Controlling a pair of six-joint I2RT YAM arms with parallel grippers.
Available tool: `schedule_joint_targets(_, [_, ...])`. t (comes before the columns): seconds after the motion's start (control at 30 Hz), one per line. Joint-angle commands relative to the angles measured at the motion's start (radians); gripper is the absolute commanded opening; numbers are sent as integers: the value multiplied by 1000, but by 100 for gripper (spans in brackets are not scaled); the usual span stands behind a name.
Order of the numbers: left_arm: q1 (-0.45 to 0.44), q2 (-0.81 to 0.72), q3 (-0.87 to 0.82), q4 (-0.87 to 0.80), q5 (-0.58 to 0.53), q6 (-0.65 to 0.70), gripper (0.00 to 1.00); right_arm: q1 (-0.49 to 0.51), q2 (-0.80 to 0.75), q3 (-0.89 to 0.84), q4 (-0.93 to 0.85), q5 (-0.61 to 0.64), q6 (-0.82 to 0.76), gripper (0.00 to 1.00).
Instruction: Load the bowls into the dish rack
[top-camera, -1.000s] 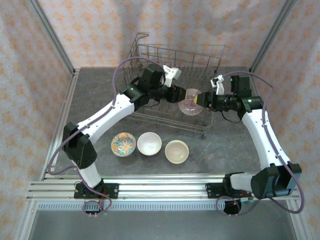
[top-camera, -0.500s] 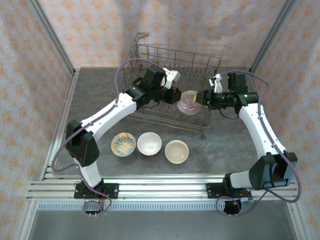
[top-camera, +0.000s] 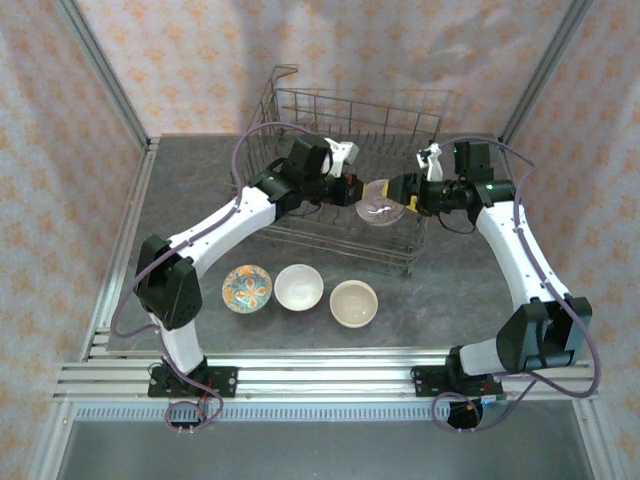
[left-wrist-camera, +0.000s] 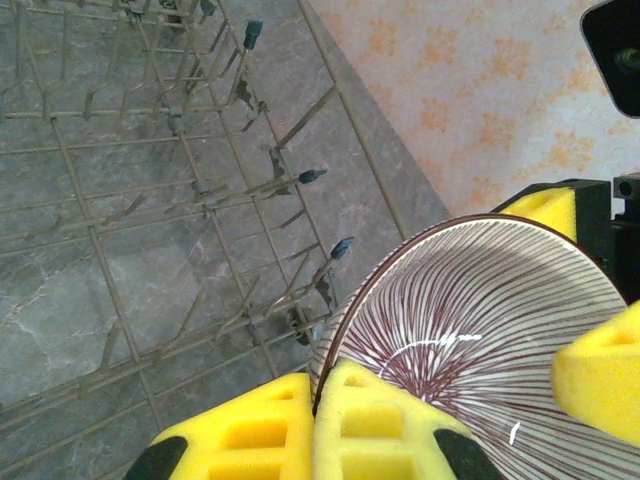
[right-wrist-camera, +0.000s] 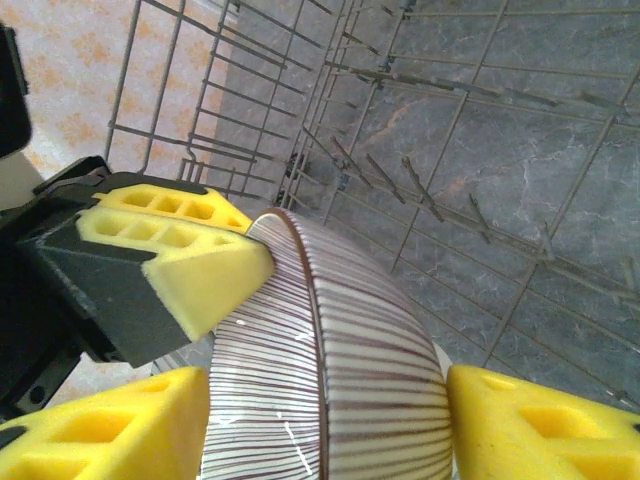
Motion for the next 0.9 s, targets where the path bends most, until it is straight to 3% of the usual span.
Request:
schedule_joint_targets(0.0, [-6, -10, -1, 145, 59, -50, 0, 6, 16, 45, 18, -60, -8, 70])
schedule_joint_targets(0.17, [-2, -22, -32, 228, 49, -73, 0, -18, 10, 50, 20, -71, 17, 78])
schedule_joint_targets(0.57, [10, -32, -81, 400, 57, -118, 0, -39, -19, 43, 16, -90, 82, 87])
schedule_joint_targets(0.87, [15, -25, -107, 517, 81, -180, 0, -57, -26, 30, -11, -91, 83, 89])
